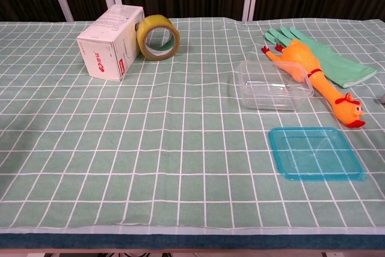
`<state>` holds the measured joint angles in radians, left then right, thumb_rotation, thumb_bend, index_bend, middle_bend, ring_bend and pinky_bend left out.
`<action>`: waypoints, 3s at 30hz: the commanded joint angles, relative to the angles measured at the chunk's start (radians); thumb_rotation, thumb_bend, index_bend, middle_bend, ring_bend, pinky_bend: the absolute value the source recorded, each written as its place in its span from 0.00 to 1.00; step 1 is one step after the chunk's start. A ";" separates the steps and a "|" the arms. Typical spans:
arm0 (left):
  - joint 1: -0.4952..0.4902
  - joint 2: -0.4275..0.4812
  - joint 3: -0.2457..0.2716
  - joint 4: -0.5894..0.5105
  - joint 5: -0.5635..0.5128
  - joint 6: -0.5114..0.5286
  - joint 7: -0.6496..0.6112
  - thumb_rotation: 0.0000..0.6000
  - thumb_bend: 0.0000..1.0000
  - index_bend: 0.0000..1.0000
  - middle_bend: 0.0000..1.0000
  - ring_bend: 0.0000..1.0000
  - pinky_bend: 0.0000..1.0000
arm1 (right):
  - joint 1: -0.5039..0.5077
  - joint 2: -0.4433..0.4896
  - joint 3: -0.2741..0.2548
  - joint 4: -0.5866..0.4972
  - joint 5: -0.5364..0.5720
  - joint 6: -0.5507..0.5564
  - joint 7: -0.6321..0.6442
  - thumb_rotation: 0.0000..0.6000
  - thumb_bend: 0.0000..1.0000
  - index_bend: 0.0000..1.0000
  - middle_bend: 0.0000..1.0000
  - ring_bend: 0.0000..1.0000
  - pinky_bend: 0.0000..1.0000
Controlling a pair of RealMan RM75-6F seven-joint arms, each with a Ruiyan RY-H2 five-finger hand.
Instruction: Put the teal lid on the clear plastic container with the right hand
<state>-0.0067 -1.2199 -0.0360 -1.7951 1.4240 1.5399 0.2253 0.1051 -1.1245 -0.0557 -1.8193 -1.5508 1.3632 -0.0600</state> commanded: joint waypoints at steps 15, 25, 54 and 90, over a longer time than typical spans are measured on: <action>-0.003 0.011 -0.001 -0.014 -0.017 -0.019 -0.014 1.00 0.74 0.18 0.00 0.00 0.00 | 0.423 -0.073 0.195 -0.281 0.741 -0.292 -0.719 1.00 0.20 0.00 0.00 0.00 0.00; -0.008 0.019 0.000 -0.022 -0.031 -0.037 -0.019 1.00 0.74 0.18 0.00 0.00 0.00 | 0.565 -0.189 0.208 -0.223 1.042 -0.230 -0.840 1.00 0.20 0.00 0.00 0.00 0.00; -0.010 0.018 0.002 -0.023 -0.036 -0.039 -0.009 1.00 0.74 0.18 0.00 0.00 0.00 | 0.605 -0.259 0.114 -0.196 1.029 -0.137 -0.796 1.00 0.20 0.00 0.17 0.00 0.00; -0.011 0.019 0.003 -0.023 -0.037 -0.039 -0.006 1.00 0.74 0.18 0.00 0.00 0.00 | 0.608 -0.317 0.077 -0.149 0.994 -0.091 -0.786 1.00 0.20 0.00 0.13 0.00 0.00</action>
<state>-0.0175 -1.2006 -0.0332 -1.8184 1.3868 1.5009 0.2190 0.7136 -1.4418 0.0219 -1.9684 -0.5566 1.2728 -0.8465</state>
